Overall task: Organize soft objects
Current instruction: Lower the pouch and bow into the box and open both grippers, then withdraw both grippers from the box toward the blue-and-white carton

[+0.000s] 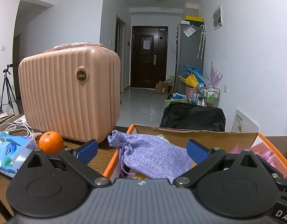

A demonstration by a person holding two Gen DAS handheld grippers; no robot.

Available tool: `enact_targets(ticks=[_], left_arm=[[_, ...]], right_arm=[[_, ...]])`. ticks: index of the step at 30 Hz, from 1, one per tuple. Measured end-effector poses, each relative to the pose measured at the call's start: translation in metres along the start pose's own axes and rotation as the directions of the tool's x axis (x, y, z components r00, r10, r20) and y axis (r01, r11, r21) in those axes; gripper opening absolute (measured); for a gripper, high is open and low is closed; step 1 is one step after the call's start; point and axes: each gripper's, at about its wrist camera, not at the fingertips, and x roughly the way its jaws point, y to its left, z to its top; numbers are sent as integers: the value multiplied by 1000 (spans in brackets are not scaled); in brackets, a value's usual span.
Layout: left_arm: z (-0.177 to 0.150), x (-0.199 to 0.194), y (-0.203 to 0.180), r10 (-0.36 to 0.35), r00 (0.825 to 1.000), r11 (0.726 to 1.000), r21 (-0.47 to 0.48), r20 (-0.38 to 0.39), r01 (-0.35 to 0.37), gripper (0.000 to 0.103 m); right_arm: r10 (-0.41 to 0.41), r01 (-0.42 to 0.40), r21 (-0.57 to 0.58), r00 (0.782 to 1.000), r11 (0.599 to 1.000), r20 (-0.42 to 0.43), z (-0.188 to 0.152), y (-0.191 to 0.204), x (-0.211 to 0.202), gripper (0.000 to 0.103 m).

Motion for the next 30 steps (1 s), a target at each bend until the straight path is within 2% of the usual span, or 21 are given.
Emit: enact_targets(ticks=[14, 30], left_arm=[[-7, -25, 5, -2, 1000, 1000, 4, 9, 2, 103], [-25, -75, 13, -19, 1000, 1000, -1, -3, 19, 103]], right_arm=[[-9, 9, 7, 1000, 1000, 7, -2, -5, -26, 103], [-33, 33, 11, 999, 999, 3, -12, -5, -79, 103]])
